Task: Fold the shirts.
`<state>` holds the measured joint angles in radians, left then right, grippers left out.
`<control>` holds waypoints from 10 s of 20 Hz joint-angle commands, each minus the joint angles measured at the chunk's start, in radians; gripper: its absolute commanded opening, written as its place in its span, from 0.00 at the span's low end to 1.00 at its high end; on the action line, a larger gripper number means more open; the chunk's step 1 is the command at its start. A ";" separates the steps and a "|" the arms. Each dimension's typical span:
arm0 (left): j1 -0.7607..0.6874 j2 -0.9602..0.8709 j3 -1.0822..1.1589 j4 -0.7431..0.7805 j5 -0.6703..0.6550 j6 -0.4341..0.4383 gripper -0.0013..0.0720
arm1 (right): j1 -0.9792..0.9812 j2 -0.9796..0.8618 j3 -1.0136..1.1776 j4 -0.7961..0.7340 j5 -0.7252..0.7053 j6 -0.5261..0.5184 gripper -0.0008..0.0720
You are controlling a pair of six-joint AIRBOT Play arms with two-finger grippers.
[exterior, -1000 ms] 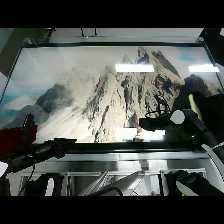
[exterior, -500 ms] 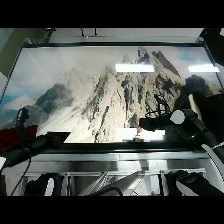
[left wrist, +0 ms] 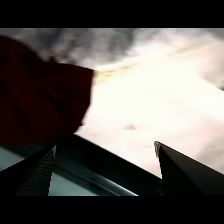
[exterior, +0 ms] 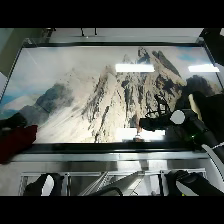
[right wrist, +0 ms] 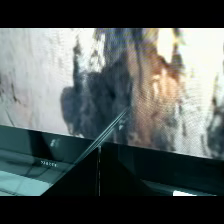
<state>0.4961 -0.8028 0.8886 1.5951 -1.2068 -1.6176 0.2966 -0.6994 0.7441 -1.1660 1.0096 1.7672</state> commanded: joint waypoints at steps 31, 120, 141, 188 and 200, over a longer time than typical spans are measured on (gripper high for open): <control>-0.734 0.000 0.216 -0.644 0.222 0.263 0.04 | 0.000 -0.001 0.000 0.000 0.002 0.000 0.03; -0.121 -0.452 -0.014 -0.513 -0.085 0.399 0.96 | -0.562 -0.256 0.098 0.353 0.291 -0.892 0.67; -0.317 -0.539 -0.074 -0.522 0.012 0.407 0.10 | -0.422 -0.408 0.049 0.365 0.242 -0.917 0.67; -0.071 0.047 0.837 -0.801 -0.232 0.375 0.04 | -0.389 0.138 1.016 0.622 -0.047 -1.116 0.03; -0.280 -0.624 0.509 -0.454 -0.010 0.389 0.04 | -0.308 -0.749 0.977 0.648 -0.043 -1.034 0.03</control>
<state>0.1974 -1.2552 1.4776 1.0508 -1.3258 -1.2373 -0.0425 -1.2491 1.7241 -0.5407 1.0637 0.7147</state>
